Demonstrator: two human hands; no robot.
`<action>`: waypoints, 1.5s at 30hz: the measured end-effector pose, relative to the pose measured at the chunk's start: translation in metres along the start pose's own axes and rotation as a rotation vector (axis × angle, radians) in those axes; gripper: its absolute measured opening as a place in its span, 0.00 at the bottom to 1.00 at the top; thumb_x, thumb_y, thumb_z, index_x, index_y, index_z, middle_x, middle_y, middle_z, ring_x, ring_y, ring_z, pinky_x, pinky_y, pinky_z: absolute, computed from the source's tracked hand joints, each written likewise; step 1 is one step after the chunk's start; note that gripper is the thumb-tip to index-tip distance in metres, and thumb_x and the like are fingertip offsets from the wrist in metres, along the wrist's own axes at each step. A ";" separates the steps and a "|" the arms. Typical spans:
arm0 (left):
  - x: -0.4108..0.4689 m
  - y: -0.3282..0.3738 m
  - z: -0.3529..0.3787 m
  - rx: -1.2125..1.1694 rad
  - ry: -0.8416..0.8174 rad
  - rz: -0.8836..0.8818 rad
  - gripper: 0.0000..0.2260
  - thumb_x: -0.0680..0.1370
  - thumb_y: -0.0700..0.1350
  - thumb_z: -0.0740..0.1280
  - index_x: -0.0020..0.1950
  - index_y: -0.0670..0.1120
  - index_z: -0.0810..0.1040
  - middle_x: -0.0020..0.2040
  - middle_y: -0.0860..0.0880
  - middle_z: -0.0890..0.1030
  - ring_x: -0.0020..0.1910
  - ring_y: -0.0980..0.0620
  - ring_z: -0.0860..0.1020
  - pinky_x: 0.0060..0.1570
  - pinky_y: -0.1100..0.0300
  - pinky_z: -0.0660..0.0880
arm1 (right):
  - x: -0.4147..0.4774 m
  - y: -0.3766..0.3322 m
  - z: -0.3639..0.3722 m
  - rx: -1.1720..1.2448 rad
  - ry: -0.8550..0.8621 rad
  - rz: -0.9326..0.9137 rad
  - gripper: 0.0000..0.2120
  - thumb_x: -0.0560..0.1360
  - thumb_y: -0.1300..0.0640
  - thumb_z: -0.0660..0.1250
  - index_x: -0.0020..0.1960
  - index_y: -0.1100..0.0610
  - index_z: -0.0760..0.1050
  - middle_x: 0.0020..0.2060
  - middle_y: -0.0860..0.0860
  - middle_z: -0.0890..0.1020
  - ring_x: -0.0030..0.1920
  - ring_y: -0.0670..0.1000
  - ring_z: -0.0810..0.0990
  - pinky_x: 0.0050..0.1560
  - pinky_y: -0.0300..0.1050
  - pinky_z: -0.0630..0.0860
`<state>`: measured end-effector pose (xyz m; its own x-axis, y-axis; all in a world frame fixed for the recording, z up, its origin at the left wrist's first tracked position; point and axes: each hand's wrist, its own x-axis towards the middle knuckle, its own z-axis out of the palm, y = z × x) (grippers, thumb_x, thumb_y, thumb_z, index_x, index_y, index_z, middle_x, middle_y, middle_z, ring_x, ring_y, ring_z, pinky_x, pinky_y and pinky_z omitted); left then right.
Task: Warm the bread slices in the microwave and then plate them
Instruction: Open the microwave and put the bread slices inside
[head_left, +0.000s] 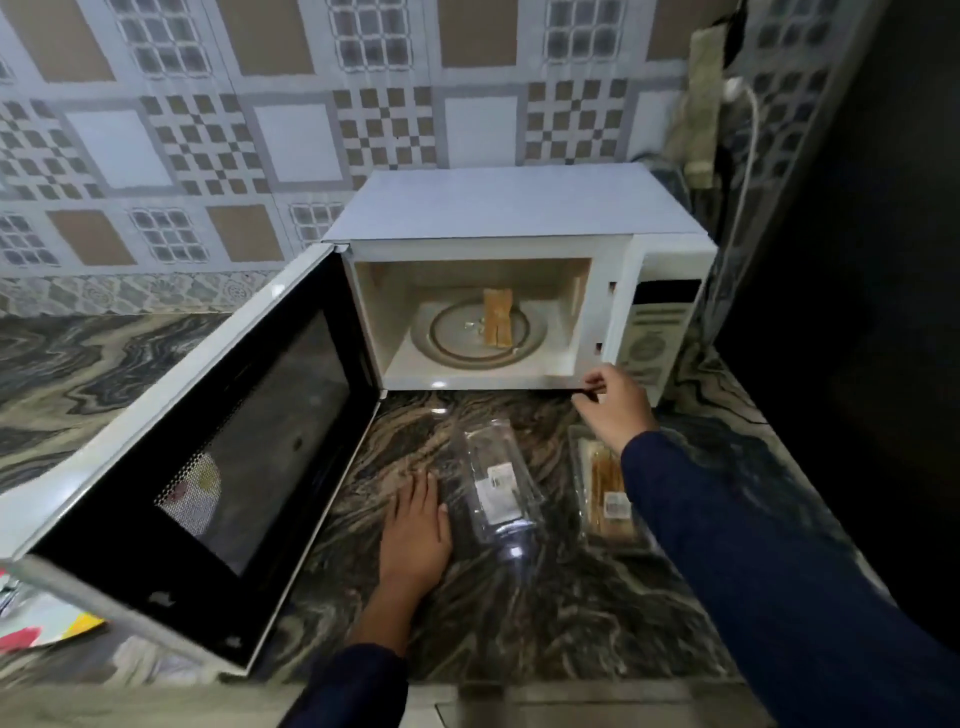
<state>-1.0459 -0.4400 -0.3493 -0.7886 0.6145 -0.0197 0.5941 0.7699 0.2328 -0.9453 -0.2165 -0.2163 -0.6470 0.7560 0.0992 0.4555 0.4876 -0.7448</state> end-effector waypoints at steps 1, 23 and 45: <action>-0.009 0.003 0.001 -0.029 0.001 -0.017 0.33 0.74 0.54 0.33 0.77 0.43 0.51 0.78 0.47 0.52 0.77 0.50 0.49 0.74 0.56 0.45 | -0.011 0.006 -0.004 0.002 0.004 -0.004 0.10 0.74 0.61 0.65 0.55 0.62 0.74 0.53 0.58 0.78 0.54 0.56 0.76 0.52 0.44 0.71; -0.078 0.153 0.017 -0.867 -0.119 0.026 0.12 0.80 0.45 0.61 0.61 0.42 0.73 0.54 0.46 0.79 0.52 0.51 0.77 0.53 0.58 0.74 | -0.106 0.107 -0.021 -0.438 -0.452 -0.358 0.10 0.74 0.57 0.65 0.55 0.57 0.76 0.54 0.53 0.75 0.57 0.52 0.73 0.57 0.46 0.71; -0.065 0.149 0.019 -1.309 -0.251 -0.143 0.14 0.73 0.34 0.70 0.57 0.35 0.76 0.50 0.38 0.82 0.46 0.49 0.81 0.47 0.64 0.78 | -0.068 0.101 -0.028 -0.342 -0.733 -0.156 0.04 0.75 0.62 0.65 0.48 0.60 0.78 0.44 0.50 0.76 0.48 0.49 0.74 0.54 0.45 0.71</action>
<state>-0.9027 -0.3618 -0.3320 -0.6966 0.6665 -0.2655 -0.1894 0.1861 0.9641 -0.8384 -0.2061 -0.2800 -0.8993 0.2490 -0.3595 0.4118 0.7588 -0.5046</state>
